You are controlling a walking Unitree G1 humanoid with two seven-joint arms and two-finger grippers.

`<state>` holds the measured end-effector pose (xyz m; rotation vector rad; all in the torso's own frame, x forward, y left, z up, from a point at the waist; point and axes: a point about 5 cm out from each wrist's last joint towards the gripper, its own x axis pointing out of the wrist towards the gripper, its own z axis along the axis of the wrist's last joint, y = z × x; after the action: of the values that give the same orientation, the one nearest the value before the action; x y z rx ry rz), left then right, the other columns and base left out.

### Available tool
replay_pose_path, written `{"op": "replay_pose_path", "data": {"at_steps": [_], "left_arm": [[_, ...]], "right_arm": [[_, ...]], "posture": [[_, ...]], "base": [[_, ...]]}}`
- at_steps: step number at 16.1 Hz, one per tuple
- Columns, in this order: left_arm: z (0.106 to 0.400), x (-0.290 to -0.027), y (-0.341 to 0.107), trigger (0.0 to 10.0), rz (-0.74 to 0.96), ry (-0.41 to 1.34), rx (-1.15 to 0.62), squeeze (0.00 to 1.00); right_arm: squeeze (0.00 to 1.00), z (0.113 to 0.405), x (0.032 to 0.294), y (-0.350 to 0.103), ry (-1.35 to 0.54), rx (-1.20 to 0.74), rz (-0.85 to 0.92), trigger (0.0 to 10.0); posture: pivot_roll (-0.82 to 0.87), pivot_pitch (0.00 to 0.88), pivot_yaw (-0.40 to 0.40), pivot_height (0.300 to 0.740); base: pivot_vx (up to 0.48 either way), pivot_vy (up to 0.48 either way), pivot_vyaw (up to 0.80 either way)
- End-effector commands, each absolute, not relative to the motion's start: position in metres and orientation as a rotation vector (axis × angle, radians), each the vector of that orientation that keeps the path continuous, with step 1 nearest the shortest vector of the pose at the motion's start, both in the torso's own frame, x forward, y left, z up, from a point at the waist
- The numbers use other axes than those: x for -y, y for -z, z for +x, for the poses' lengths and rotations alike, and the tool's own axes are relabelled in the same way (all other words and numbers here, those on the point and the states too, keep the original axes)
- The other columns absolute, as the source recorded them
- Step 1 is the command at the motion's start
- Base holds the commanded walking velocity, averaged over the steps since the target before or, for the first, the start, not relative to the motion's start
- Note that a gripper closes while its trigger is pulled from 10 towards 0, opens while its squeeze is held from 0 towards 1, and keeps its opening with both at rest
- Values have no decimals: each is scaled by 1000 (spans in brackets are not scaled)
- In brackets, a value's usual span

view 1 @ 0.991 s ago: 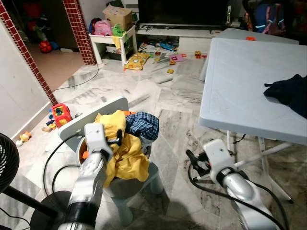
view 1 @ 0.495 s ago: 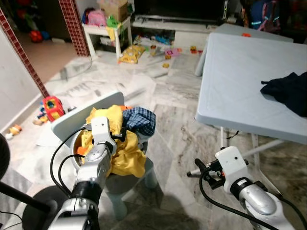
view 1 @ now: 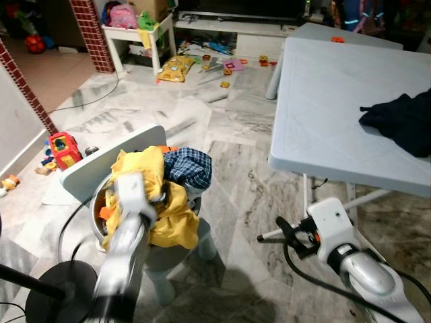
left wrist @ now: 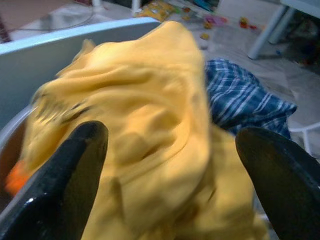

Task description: Hang hanger

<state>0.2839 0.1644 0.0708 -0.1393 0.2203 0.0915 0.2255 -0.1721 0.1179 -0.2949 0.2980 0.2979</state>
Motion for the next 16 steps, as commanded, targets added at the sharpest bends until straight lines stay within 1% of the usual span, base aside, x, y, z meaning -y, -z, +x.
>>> {"op": "replay_pose_path", "data": {"at_steps": [1,4,6,8,10,16], "left_arm": [[275,-165,-84,10000,-111,-98,-168,0],[236,-174,-97,10000,-67,-142,-118,0],[221,-174,-95,10000,-61,-142,-124,0],[217,-174,-94,10000,-70,-141,-152,0],[222,-173,-99,10000,-71,-124,-152,0],[229,-170,-103,10000,-78,-99,-150,0]], "right_arm": [[0,226,169,-116,-305,-304,-283,10000],[0,228,169,-115,-313,-296,-278,10000],[0,231,168,-115,-313,-278,-267,10000],[0,236,167,-115,-317,-264,-272,10000],[0,242,164,-116,-317,-242,-269,10000],[0,244,158,-115,-333,-218,-261,10000]], "posture": [[-237,95,-2,740],[-216,80,-15,740],[-203,50,-17,740],[-199,32,-11,740],[-191,21,0,740],[-192,10,16,740]], "base": [[0,0,0],[0,0,0],[0,0,0],[0,0,0],[249,0,0],[293,0,0]]}}
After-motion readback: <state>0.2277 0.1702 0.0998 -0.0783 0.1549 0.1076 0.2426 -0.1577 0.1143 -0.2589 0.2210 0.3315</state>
